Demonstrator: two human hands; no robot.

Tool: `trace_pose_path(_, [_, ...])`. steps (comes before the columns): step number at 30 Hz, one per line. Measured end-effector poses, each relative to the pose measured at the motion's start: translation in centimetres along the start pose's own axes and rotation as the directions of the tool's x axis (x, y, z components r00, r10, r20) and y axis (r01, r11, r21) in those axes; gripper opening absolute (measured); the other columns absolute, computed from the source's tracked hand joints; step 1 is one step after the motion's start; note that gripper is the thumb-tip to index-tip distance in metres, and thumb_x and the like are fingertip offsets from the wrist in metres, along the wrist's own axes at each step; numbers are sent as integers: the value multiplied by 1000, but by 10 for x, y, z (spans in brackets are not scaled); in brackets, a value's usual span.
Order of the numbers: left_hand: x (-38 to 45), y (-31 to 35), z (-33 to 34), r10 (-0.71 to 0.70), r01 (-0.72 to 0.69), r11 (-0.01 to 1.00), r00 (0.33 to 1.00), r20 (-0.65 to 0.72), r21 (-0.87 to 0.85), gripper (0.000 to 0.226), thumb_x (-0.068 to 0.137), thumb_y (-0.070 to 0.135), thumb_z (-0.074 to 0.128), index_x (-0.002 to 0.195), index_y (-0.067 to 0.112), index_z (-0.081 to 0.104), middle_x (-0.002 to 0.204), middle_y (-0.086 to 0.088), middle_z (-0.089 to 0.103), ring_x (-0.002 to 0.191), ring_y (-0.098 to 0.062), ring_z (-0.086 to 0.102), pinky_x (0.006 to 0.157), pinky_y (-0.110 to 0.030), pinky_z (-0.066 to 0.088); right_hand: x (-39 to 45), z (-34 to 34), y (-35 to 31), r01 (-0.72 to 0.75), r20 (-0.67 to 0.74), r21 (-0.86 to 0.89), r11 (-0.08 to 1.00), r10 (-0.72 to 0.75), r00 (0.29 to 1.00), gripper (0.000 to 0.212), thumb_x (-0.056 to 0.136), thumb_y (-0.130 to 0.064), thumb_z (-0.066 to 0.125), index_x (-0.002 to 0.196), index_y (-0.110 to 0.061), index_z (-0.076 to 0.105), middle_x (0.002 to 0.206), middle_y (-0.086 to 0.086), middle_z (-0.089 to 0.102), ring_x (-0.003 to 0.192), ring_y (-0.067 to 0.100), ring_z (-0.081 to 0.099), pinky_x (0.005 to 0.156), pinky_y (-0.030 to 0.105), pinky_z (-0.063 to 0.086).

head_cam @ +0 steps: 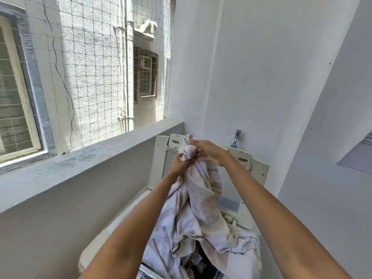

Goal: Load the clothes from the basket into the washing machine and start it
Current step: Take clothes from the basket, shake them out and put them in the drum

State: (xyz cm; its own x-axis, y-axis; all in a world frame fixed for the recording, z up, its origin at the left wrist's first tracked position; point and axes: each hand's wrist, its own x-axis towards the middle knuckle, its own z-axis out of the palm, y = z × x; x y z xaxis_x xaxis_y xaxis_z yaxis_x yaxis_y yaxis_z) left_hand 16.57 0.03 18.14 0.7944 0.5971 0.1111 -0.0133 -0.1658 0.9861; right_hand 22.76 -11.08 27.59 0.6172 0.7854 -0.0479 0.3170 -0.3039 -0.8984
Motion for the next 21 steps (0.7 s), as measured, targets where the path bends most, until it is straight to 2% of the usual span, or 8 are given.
trace_pose_path(2, [0,0,13,1,1,1000,992,-123,20,46,66,39,64,100,8,70,98,-13,72,93,-23,66,82,-35,54,-3,-4,20,33,-91,-83,996,-40,995,33,92,-40,56,117,-18,53,105,10,63,77,13,61,62,20,47])
trace_pose_path(5, [6,6,24,27,-31,999,988,-150,-27,34,62,33,55,84,15,72,92,-14,73,86,-22,66,82,-40,52,-18,-15,64,90,-210,-167,982,-125,970,80,77,-35,76,140,-17,30,133,10,50,110,21,58,83,30,51])
trace_pose_path(8, [11,19,29,77,-91,994,979,-191,-67,14,64,26,52,66,20,64,82,-15,72,77,-21,63,74,-38,52,-34,-12,113,-36,-175,-423,905,-43,984,125,63,-48,82,151,-26,-4,151,13,19,137,30,29,109,41,34])
trace_pose_path(10, [11,27,27,44,-82,984,973,-227,-161,12,71,16,51,62,17,58,71,-10,66,75,-19,59,69,-33,48,-39,-5,141,-143,-176,-456,878,69,982,135,53,-62,81,149,-25,-6,151,15,20,132,32,36,105,43,40])
trace_pose_path(13, [14,33,17,-70,-31,949,950,-305,-315,23,83,7,52,63,17,56,69,-6,61,81,-24,60,72,-35,49,-55,9,171,-316,-162,-310,896,278,947,80,77,-35,76,136,-12,27,130,14,48,104,20,53,70,28,50])
trace_pose_path(15, [14,35,7,-100,-15,941,942,-320,-338,23,87,7,55,66,17,56,69,-5,60,79,-24,60,68,-29,50,-64,17,177,-364,-247,-240,900,306,919,14,90,-18,61,80,-13,51,78,12,55,72,17,48,58,27,35])
trace_pose_path(18, [19,29,-10,-79,24,976,966,-246,-218,8,85,14,57,79,11,61,85,-14,66,87,-28,63,73,-24,53,-51,15,155,-329,-368,-264,907,220,903,38,95,-17,48,57,-16,43,71,12,51,79,18,48,67,27,29])
trace_pose_path(21, [23,12,-24,-156,140,981,980,-123,-132,25,87,9,56,110,2,63,114,-22,64,108,-33,60,89,-36,50,-22,13,101,-156,-469,-81,985,100,878,27,95,-17,46,85,-1,65,89,20,65,92,27,60,70,30,36])
